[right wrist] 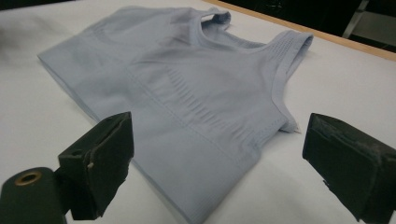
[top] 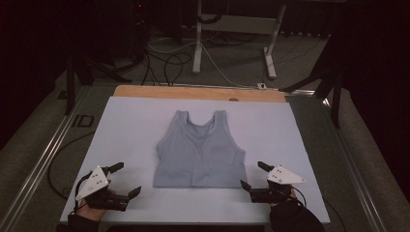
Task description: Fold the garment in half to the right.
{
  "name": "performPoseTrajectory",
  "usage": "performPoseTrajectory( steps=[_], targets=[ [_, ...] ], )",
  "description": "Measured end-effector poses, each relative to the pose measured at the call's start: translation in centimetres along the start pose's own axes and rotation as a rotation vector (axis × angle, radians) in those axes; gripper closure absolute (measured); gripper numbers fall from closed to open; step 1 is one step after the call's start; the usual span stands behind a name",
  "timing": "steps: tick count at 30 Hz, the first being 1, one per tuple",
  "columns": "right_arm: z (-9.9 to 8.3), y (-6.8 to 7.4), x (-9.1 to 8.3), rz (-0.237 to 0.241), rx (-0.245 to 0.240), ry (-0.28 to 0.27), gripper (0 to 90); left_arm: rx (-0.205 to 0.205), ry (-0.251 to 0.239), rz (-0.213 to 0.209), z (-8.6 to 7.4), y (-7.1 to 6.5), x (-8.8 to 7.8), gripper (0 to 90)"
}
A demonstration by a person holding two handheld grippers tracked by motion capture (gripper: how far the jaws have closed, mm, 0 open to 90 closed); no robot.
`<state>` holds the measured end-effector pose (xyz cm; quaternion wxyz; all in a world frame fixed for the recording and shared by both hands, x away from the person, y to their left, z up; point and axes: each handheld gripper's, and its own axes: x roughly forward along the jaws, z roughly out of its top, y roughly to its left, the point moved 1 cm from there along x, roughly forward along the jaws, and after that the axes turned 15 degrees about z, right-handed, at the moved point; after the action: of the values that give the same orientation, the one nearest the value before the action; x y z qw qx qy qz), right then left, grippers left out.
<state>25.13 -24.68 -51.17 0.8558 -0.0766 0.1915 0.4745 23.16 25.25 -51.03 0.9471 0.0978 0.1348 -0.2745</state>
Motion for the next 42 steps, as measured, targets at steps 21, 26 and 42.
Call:
performPoseTrajectory(
  steps=[21,26,42],
  targets=[
    [5.1,0.1,-0.2,0.022,-0.053,-0.034,9.1,0.008,0.028,-0.061,2.1,-0.7,0.6,0.0],
    [6.0,-0.2,0.2,0.025,-0.068,-0.039,9.1,0.002,0.039,-0.071,2.5,-0.8,1.1,0.0],
    [9.9,-1.2,4.0,0.063,-0.118,-0.059,9.1,-0.026,0.127,-0.052,3.6,-1.4,2.7,0.0]
  ],
)
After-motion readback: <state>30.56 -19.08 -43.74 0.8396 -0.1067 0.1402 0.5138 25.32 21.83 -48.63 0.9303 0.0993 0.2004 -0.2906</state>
